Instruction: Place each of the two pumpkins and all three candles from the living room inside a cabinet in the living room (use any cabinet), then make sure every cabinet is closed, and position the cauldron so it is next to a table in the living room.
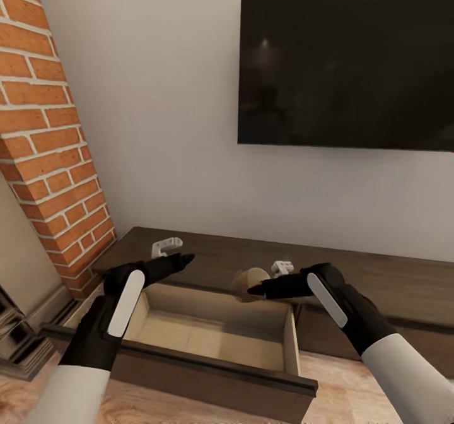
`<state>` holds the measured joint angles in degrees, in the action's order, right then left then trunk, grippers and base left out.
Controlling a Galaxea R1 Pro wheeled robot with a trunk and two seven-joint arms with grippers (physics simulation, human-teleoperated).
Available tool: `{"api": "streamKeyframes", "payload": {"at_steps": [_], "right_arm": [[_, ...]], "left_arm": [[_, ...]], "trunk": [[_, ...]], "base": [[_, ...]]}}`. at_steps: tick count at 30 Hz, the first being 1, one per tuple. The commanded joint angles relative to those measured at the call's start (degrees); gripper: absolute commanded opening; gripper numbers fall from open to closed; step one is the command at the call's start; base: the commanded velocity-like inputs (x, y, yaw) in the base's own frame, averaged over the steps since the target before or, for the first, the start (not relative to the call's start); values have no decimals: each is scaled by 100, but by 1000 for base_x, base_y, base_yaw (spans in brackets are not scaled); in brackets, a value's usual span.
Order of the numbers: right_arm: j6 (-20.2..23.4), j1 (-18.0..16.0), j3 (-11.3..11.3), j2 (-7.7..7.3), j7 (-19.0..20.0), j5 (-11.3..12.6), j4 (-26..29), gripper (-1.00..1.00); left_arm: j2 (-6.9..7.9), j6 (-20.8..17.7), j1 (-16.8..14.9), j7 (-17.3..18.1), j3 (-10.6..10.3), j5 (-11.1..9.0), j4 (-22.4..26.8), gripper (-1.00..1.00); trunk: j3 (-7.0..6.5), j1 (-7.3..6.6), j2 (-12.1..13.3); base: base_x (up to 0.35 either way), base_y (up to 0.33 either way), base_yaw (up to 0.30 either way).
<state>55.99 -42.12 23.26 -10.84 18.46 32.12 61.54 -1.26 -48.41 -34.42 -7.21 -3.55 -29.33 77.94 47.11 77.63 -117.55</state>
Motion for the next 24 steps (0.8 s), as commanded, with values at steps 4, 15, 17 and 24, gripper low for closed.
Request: {"api": "streamKeyframes", "payload": {"at_steps": [4,15,17,24], "right_arm": [[92,-21,1,46,38,-20,-183,-100],[401,-136,-21,242,57,-9,-1014,-100],[401,-194,-22,291,59,-11,-1184,-100],[401,-289,-23,404,56,-10,-1470,-100]], "left_arm": [[-5,-20,-4,-54,-357,-49,56,100],[-6,-25,-4,-158,-496,-55,413,100],[-6,-24,-4,-205,-501,-60,427,100],[-9,-27,-4,-248,-509,-64,447,100]], "trunk": [[42,-1,-3],[142,-1,-3],[160,-1,-3],[223,-1,-3]], "base": [[2,0,0],[0,0,0],[0,0,0],[0,0,0]]}}
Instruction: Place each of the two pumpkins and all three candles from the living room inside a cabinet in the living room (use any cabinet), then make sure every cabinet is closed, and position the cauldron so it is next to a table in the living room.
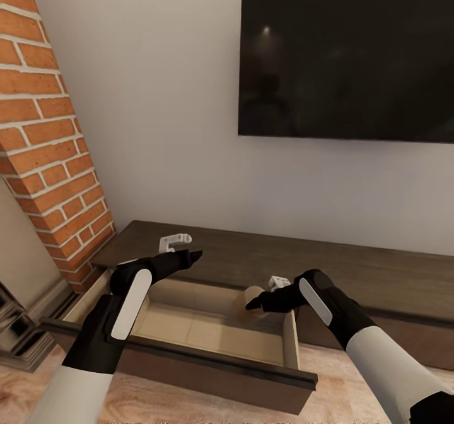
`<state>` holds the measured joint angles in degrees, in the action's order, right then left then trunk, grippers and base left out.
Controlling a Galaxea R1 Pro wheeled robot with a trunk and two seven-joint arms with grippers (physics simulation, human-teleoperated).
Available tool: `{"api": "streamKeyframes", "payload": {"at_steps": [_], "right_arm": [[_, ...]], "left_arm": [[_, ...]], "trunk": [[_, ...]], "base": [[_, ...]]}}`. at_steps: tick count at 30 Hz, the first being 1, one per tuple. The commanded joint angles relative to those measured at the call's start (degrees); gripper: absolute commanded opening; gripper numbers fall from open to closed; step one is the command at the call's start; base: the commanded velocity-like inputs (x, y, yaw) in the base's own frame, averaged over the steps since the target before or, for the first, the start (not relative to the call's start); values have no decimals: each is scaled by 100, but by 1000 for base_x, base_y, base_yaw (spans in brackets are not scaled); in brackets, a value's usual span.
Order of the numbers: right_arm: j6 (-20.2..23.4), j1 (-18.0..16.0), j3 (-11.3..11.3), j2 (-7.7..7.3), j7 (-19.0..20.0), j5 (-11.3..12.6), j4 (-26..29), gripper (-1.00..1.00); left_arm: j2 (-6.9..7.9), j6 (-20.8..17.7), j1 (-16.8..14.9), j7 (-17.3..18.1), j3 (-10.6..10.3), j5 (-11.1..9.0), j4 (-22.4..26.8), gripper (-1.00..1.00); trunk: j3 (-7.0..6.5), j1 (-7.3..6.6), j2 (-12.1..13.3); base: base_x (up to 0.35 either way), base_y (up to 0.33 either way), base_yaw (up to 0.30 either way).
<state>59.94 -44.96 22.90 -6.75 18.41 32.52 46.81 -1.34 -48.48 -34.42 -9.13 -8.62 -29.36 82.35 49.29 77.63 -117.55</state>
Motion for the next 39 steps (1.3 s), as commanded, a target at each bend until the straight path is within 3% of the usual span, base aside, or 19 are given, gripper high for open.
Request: {"api": "streamKeyframes", "payload": {"at_steps": [1,22,33,39], "right_arm": [[6,-9,13,-1,60,-51,-9,-100],[-14,-22,58,172,-5,-57,-145,-100],[-848,-22,91,443,-388,-73,-519,-100],[-964,-22,119,508,-424,-78,-604,-100]], "left_arm": [[-2,-18,-4,-57,-3,-61,6,100],[-24,-21,-4,-63,-19,-61,9,100],[-24,-20,-4,-63,-26,-65,9,100],[-24,-21,-4,-63,-26,-68,9,100]], "trunk": [[15,-1,-3],[205,-1,-3],[305,-1,-3],[359,-1,-3]], "base": [[0,0,0],[0,0,0],[0,0,0],[0,0,13]]}}
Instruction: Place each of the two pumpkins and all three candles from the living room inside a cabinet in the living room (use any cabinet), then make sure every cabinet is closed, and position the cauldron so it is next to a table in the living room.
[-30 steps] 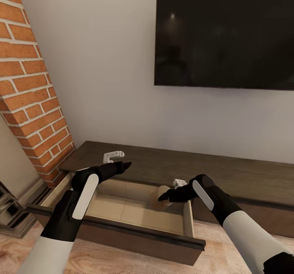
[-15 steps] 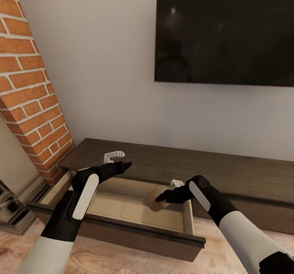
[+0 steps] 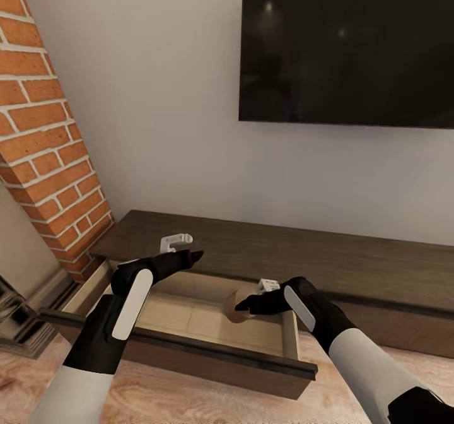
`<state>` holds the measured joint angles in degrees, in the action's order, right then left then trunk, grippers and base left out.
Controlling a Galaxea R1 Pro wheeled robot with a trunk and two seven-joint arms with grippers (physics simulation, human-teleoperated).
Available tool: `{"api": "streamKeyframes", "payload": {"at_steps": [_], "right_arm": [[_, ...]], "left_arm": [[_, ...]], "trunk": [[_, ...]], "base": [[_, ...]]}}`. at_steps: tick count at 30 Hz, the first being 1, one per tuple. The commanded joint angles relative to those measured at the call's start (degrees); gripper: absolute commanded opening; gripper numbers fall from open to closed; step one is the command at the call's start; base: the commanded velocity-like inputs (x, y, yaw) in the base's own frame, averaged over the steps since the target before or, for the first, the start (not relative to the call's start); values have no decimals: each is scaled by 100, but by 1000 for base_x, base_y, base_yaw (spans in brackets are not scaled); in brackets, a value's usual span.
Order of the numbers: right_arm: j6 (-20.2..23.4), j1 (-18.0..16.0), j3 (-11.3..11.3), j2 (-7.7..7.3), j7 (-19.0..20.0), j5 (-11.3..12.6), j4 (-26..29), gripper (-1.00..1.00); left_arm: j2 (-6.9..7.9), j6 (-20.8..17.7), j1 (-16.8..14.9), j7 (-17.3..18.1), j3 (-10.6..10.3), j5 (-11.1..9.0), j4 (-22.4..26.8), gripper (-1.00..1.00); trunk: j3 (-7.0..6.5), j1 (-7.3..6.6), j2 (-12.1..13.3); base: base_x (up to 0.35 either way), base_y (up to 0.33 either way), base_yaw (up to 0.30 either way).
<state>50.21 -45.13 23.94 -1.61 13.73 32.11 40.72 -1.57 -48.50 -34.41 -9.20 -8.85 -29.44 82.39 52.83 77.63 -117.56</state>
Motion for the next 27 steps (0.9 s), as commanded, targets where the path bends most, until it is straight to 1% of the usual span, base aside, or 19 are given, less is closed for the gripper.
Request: {"api": "streamKeyframes", "payload": {"at_steps": [1,5,9,15,25,26,27], "right_arm": [[-13,-5,45,1,41,-37,-12,-100],[-181,-5,155,10,36,-38,-88,-100],[-474,-5,250,39,30,-35,-328,-100],[-618,-5,280,119,26,-30,-510,-100],[-656,-5,293,134,25,-28,-545,-100],[-751,-5,296,136,25,-29,-548,-100],[-788,-5,296,136,25,-29,-549,-100]], "left_arm": [[-1,-18,-4,-56,-2,-61,5,100],[-3,-18,-4,-58,-7,-62,5,100],[-11,-18,-4,-63,-14,-62,5,100],[-13,-18,-4,-65,-19,-62,5,100],[-14,-12,-4,-65,-23,-62,5,100],[-15,-11,-4,-67,-95,-62,5,100],[-14,-11,-4,-68,-122,-62,5,100]], "trunk": [[14,-1,-3],[51,-1,-3],[87,-1,-3],[141,-1,-3],[162,-1,-3],[162,-1,-3],[163,-1,-3]], "base": [[0,0,48],[0,0,61],[0,0,72],[0,0,74],[0,0,15],[0,0,0],[0,0,7]]}}
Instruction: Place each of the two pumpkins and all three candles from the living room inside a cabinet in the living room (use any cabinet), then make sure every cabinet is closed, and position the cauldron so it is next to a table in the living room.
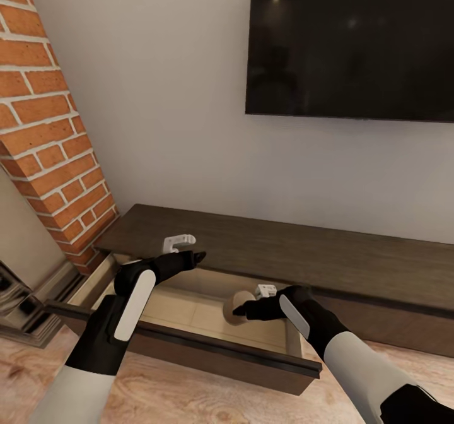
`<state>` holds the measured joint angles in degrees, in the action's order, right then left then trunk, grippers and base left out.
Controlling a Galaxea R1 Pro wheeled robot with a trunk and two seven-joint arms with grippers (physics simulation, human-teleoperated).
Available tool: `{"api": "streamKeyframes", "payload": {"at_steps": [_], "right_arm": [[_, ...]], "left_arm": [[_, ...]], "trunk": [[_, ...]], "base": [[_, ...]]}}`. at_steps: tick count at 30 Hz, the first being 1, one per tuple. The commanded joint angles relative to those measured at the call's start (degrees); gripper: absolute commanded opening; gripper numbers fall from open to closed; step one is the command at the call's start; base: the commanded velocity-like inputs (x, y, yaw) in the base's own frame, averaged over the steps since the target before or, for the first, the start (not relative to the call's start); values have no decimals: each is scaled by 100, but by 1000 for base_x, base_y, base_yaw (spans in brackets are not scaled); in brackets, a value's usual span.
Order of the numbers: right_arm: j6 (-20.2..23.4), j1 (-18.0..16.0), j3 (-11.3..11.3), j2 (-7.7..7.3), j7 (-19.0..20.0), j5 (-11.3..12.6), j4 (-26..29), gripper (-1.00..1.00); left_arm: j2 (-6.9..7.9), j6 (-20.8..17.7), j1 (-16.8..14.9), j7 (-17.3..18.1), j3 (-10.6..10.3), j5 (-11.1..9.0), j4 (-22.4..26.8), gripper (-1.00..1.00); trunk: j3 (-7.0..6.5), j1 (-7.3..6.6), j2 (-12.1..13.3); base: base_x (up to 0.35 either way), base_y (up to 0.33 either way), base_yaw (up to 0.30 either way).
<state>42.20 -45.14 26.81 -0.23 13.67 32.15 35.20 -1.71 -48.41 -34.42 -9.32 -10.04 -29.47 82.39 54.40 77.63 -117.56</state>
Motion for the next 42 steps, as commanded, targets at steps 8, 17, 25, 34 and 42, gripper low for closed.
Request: {"api": "streamKeyframes", "payload": {"at_steps": [8,17,25,34,42], "right_arm": [[-194,-4,-17,-3,30,-26,-264,-100],[-212,-4,-35,-4,30,-14,-303,-100],[-212,-4,-36,-4,30,-16,-303,-100],[-371,-4,-28,-4,30,-16,-303,-100],[-388,-4,-27,-4,30,-16,-304,-100]], "left_arm": [[1,-19,-4,-61,-126,-55,5,100],[2,-19,-4,-61,-130,-59,5,100],[1,-19,-4,-61,-137,-59,5,100],[1,-19,-4,-61,-139,-59,5,100],[0,-19,-4,-61,-139,-59,5,100]], "trunk": [[55,-1,-2],[115,-1,-2],[149,-1,-2],[219,-1,-2],[413,175,-323]], "base": [[0,0,72],[0,0,-17],[0,0,-61],[0,0,-141],[0,0,-73]]}}
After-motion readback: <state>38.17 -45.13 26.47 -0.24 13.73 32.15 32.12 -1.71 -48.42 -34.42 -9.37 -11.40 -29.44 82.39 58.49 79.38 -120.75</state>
